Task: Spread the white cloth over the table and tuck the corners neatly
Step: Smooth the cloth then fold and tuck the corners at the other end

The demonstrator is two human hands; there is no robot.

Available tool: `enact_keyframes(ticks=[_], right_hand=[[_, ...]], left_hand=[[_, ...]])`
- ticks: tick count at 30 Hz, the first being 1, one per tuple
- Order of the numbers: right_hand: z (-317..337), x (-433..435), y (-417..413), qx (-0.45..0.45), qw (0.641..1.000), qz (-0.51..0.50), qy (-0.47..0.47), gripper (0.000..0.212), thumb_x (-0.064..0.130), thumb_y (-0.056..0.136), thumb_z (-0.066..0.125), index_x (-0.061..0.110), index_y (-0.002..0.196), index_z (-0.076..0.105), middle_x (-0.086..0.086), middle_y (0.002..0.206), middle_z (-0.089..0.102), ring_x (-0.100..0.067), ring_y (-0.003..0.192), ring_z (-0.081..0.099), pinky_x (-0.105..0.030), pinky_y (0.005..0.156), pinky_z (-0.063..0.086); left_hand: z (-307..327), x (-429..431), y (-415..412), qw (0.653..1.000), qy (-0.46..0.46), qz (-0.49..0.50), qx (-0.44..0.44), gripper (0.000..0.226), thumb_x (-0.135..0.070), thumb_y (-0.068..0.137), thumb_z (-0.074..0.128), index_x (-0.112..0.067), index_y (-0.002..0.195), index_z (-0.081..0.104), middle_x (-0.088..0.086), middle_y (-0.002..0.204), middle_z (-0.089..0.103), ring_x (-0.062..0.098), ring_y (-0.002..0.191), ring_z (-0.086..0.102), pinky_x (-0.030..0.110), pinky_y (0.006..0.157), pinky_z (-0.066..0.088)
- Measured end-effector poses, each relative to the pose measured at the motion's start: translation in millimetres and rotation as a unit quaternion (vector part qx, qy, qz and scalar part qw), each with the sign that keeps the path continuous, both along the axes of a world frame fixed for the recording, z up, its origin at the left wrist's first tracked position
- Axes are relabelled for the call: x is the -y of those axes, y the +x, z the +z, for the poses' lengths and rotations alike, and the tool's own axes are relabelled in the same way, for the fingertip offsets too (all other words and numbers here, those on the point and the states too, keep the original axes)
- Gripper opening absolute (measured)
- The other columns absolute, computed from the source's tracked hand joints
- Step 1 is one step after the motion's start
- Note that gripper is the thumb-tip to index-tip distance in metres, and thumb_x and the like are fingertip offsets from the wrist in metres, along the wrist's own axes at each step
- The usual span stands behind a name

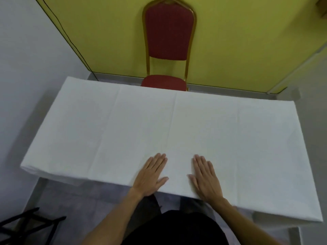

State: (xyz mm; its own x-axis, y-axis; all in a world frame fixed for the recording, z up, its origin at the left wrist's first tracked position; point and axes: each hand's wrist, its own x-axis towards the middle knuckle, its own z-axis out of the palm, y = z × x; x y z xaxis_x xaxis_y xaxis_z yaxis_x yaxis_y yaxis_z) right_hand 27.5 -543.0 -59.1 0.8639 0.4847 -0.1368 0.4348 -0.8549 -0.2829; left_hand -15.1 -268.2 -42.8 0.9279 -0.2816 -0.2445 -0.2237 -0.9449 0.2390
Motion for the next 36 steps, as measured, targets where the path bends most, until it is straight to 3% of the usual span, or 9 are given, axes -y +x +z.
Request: enact_keyframes(ticks=[6,11,13,16,19,24,30,33,36], right_hand=[[3,-7,-4,0.024,0.999,-0.006,-0.026,0.066,0.045,0.104,0.029,0.002,0.154,0.028,-0.012,0.165,0.017,-0.030,0.152,0.019,-0.053,0.120,0.021],[8,-42,-7,0.019,0.993,-0.112,-0.006,0.067,0.045,0.101,0.032,0.000,0.151,0.034,-0.015,0.162,0.027,-0.031,0.151,0.022,-0.056,0.121,0.021],[6,-70,-2,0.020,0.986,-0.165,0.015,0.062,0.039,0.104,0.024,-0.001,0.151,0.033,-0.017,0.160,0.029,-0.031,0.150,0.022,-0.056,0.121,0.018],[-2,-112,15,0.008,0.964,-0.263,0.039,0.057,0.029,0.105,0.016,0.001,0.154,0.023,-0.014,0.163,0.020,-0.029,0.153,0.013,-0.054,0.123,0.012],[-15,-119,14,0.025,0.959,-0.281,0.008,0.060,0.028,0.103,0.022,0.002,0.156,0.015,-0.014,0.166,0.009,-0.028,0.154,0.006,-0.051,0.125,0.007],[-21,-112,15,0.056,0.960,-0.275,0.006,0.058,0.030,0.106,0.018,-0.001,0.154,0.024,-0.017,0.164,0.019,-0.030,0.153,0.016,-0.052,0.122,0.016],[-15,-119,16,0.042,0.955,-0.293,-0.009,0.060,0.036,0.107,0.015,0.002,0.156,0.021,-0.013,0.165,0.017,-0.027,0.153,0.013,-0.051,0.123,0.015],[-12,-124,17,0.023,0.954,-0.299,-0.013,0.067,0.047,0.105,0.019,0.005,0.157,0.016,-0.010,0.166,0.011,-0.025,0.154,0.008,-0.045,0.125,0.007],[-4,-130,18,0.015,0.948,-0.317,-0.012,0.068,0.045,0.103,0.021,0.004,0.157,0.015,-0.013,0.166,0.012,-0.028,0.154,0.008,-0.049,0.125,0.008]], left_hand=[[0,-148,-21,0.997,0.014,0.069,0.010,0.072,-0.054,0.098,0.037,-0.009,0.153,0.024,0.005,0.163,0.015,0.022,0.151,0.012,0.047,0.118,0.023],[4,-222,-11,0.966,-0.009,0.257,0.018,0.079,-0.056,0.096,0.030,0.000,0.151,0.025,0.016,0.161,0.015,0.030,0.151,0.008,0.051,0.121,0.010],[4,-188,21,0.980,-0.062,0.185,0.033,0.073,-0.049,0.098,0.036,0.001,0.150,0.027,0.016,0.161,0.017,0.031,0.151,0.010,0.053,0.120,0.015],[6,-90,75,0.993,-0.111,-0.009,0.045,0.065,-0.039,0.100,0.039,0.000,0.150,0.026,0.013,0.162,0.017,0.029,0.151,0.009,0.053,0.117,0.024],[5,0,105,0.982,-0.099,-0.155,0.042,0.064,-0.038,0.102,0.031,-0.003,0.153,0.019,0.012,0.163,0.011,0.026,0.152,0.001,0.048,0.122,0.012],[-11,22,130,0.972,-0.048,-0.226,0.044,0.064,-0.041,0.102,0.023,-0.004,0.153,0.020,0.013,0.162,0.015,0.026,0.152,0.004,0.046,0.122,0.010],[-13,-65,158,0.991,-0.032,-0.126,0.043,0.068,-0.048,0.099,0.031,-0.009,0.154,0.021,0.008,0.163,0.014,0.028,0.151,0.007,0.049,0.121,0.013],[-15,-143,179,0.996,0.019,-0.070,0.048,0.070,-0.051,0.099,0.028,-0.011,0.155,0.017,0.007,0.164,0.011,0.027,0.152,0.005,0.049,0.122,0.011],[-11,-232,193,0.996,0.066,0.040,0.052,0.072,-0.054,0.098,0.021,-0.010,0.155,0.014,0.009,0.164,0.010,0.029,0.151,0.005,0.050,0.122,0.012]])
